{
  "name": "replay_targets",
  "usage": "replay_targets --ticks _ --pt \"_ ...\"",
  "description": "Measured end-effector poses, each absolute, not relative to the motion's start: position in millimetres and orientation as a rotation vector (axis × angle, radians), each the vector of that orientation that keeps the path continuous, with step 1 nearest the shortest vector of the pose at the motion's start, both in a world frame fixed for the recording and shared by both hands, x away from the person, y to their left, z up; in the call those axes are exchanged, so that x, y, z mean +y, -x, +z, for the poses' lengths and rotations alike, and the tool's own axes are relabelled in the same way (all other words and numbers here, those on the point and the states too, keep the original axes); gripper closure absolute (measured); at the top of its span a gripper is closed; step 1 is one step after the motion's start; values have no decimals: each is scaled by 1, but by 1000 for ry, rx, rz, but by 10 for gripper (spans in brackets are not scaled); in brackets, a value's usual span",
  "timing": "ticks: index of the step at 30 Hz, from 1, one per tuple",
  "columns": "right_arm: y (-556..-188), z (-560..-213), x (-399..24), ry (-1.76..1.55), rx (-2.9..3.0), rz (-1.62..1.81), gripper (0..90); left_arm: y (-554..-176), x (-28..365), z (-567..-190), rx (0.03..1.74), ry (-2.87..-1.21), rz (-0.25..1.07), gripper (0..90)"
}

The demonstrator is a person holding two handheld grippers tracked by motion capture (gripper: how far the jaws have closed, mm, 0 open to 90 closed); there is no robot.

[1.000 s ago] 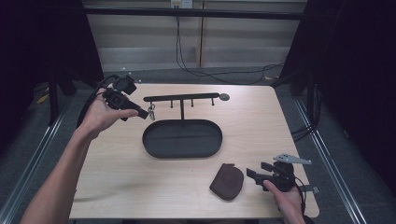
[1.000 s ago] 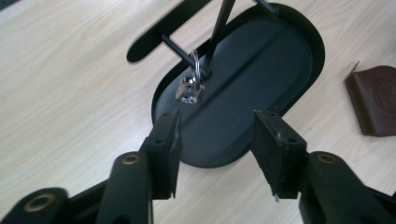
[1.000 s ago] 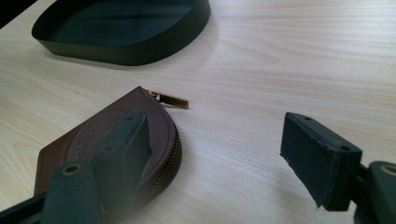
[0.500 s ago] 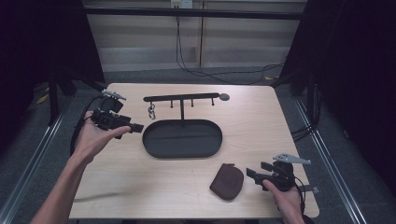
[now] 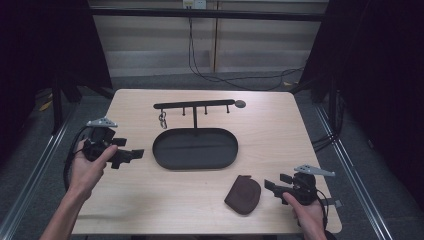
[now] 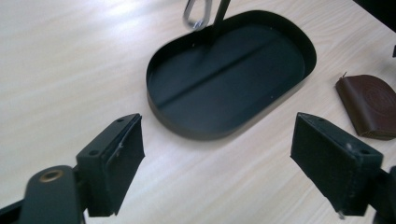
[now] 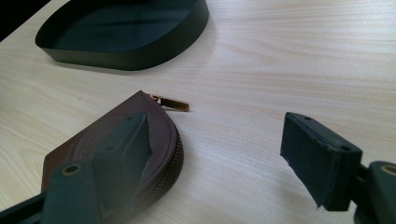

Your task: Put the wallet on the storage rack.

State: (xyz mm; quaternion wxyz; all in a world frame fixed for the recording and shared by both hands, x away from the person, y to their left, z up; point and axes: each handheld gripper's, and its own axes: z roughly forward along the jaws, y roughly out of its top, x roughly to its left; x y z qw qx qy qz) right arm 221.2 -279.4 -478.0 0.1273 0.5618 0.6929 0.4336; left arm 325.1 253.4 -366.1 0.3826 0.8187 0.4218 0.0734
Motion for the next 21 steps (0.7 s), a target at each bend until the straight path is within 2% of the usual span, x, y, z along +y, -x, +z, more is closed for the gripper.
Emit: replay_targets --ticks 5,7,21 --pt "-222 -478 -282 -1656 2014 1277 239 -298 258 -382 1087 -2085 320 230" --pt "-222 -478 -284 -1663 2012 1280 239 -294 259 -385 1074 -2079 324 238" --pt "-219 -459 -276 -1580 2087 1218 301 -247 247 -424 1056 -1951 195 225"
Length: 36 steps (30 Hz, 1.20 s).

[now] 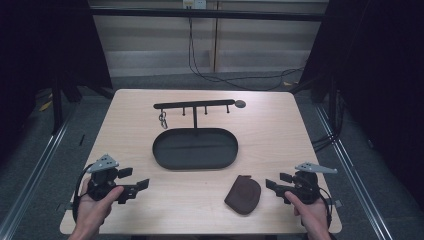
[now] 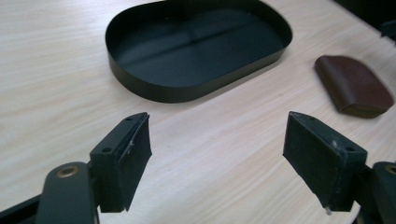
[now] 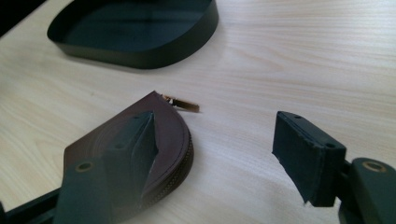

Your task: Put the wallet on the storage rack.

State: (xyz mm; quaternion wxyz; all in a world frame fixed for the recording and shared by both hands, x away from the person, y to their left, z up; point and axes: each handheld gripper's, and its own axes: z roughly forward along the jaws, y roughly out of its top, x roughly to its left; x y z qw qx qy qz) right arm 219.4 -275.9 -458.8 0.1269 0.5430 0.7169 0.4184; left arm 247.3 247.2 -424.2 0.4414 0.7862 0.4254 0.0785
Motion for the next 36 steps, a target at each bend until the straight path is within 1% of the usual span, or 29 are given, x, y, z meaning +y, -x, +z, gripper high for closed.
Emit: replay_targets --ticks 1,3,5,8,11,13,15,17,20,24,29,33,36 --pt "-220 -457 -274 -1568 2109 1201 301 -245 248 -427 1063 -1940 206 224" --pt "-222 -454 -270 -1559 2148 1178 301 -242 249 -433 1058 -1953 179 218" --pt "-225 -452 -265 -1543 2175 1162 297 -239 251 -438 1066 -1951 197 218" --pt "-231 -448 -255 -1546 2284 1093 265 -235 254 -447 1076 -1953 166 201" --pt "-235 -446 -249 -1549 2345 1056 252 -231 255 -457 1082 -1961 173 200" --pt "-238 -444 -244 -1544 2396 1020 250 -228 257 -460 1098 -1952 203 202" --pt "-241 -442 -238 -1535 2434 981 235 -230 257 -463 1089 -1961 176 191" --pt "-246 -441 -235 -1548 2463 957 233 -231 256 -465 1089 -1968 168 190" --pt "-251 -442 -232 -1585 2509 911 192 -232 252 -466 1086 -1981 173 187" --pt "-255 -446 -224 -1589 2585 831 180 -234 249 -466 1070 -2000 169 183" --pt "-260 -448 -217 -1601 2649 754 188 -236 248 -466 1067 -2001 154 183" --pt "-268 -453 -213 -1624 2677 690 174 -235 246 -465 1042 -2018 156 183" --pt "-272 -457 -209 -1615 2710 675 142 -235 245 -465 1039 -2025 151 183"
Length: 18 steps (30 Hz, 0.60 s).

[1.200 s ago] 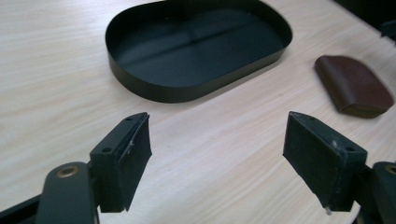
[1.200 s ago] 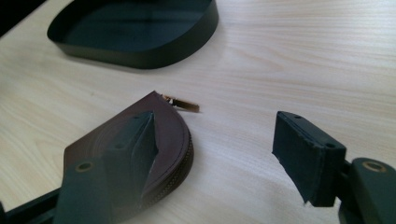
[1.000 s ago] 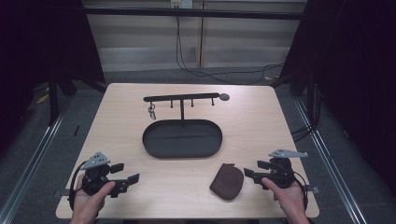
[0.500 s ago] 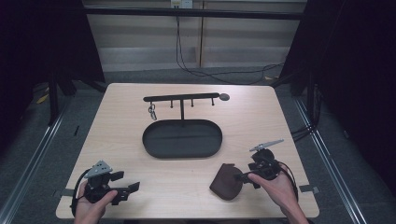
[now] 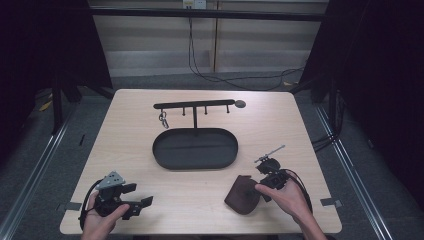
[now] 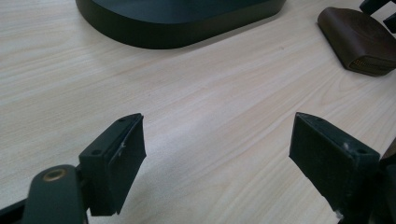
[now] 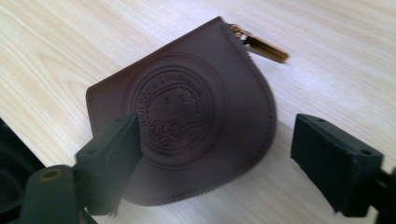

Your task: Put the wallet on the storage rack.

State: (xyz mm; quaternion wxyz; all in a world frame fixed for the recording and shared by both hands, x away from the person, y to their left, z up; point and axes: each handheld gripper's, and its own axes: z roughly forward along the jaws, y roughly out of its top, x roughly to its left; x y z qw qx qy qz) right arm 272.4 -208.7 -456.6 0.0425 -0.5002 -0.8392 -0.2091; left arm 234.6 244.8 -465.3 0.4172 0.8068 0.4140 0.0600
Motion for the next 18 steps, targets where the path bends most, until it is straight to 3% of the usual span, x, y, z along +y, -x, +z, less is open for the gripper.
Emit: replay_targets --ticks 18 --pt "-286 -470 -194 1475 -2536 -496 166 -234 248 -464 1052 -2030 153 188"
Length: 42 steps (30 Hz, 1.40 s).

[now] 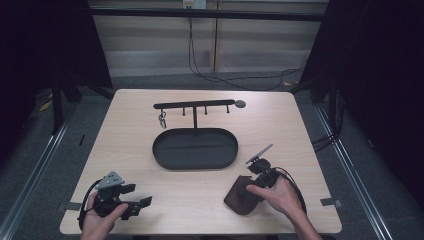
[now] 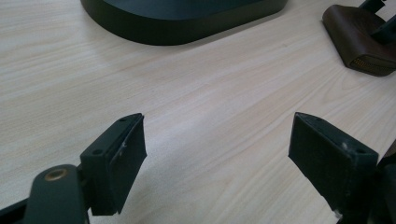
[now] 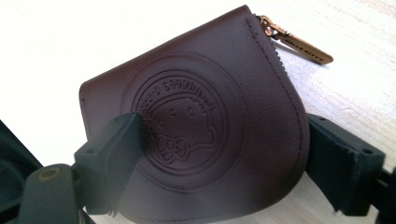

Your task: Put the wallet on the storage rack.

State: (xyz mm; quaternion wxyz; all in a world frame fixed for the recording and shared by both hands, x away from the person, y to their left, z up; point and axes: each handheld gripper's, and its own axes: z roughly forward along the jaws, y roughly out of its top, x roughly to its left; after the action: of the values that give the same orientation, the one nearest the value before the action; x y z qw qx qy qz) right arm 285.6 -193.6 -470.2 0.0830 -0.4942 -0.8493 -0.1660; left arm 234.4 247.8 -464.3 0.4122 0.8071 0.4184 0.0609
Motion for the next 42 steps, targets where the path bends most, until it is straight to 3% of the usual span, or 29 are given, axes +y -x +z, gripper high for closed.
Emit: replay_targets --ticks 5,11,15,19,25,42 --pt "-285 -469 -195 1466 -2545 -513 193 -236 247 -465 1049 -2033 153 188" --pt "-287 -464 -203 1515 -2510 -540 334 -235 248 -464 1045 -2027 148 188" --pt "-287 -464 -204 1517 -2511 -549 346 -236 248 -464 1049 -2031 149 188" --pt "-288 -460 -205 1523 -2518 -544 421 -236 248 -464 1044 -2034 148 188" --pt "-289 -457 -204 1519 -2517 -521 439 -237 246 -466 1038 -2049 128 187" --pt "-290 -439 -207 1564 -2534 -551 594 -238 245 -467 1030 -2059 115 187"
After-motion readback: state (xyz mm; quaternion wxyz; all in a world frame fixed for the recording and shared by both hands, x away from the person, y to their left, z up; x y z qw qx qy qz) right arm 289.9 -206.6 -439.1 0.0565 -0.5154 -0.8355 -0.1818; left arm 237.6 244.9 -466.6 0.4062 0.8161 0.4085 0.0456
